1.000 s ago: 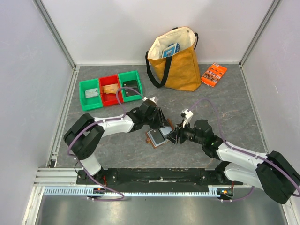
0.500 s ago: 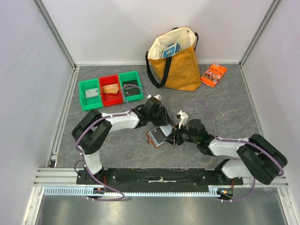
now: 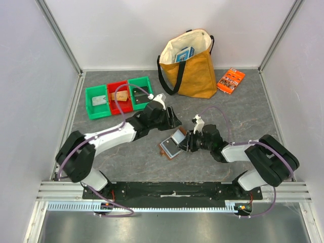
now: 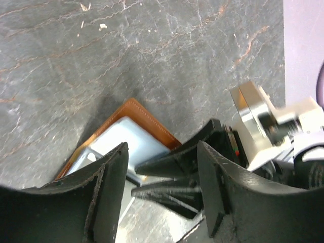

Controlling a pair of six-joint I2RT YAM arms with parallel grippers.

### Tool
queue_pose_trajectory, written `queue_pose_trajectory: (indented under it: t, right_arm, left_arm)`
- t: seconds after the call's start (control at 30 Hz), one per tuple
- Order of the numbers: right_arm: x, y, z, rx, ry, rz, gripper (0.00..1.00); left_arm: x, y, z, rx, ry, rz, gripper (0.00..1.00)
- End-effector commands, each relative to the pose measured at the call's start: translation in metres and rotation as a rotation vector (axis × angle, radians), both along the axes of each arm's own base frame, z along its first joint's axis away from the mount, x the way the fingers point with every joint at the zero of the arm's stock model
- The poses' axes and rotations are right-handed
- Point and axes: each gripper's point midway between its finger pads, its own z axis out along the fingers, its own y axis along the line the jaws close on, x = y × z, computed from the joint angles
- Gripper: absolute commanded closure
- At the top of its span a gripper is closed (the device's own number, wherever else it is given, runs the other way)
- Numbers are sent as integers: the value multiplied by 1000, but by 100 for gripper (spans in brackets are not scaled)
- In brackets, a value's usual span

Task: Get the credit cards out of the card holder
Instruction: Remove the credit card from the card holder.

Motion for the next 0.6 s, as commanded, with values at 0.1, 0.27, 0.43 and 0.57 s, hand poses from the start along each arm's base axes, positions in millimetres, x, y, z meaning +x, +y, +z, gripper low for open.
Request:
queue_pose_trajectory:
  t: [0.1,0.27,0.43,0.57]
  right_arm:
    - [16,16,22,94,-13,20,61]
    - [18,20,21,94,6,39,62]
    - [18,21,14,83,30,54,64]
    - [20,18,8,65,39,44,64]
  left_arm:
    - [-42,38,-15,91,17,-18,46]
    - [-75,47,-48,133,114,-69,55]
    - [-89,56,-74,177,172,-72,63]
    - [-90,61,-87,222,198,-65,69]
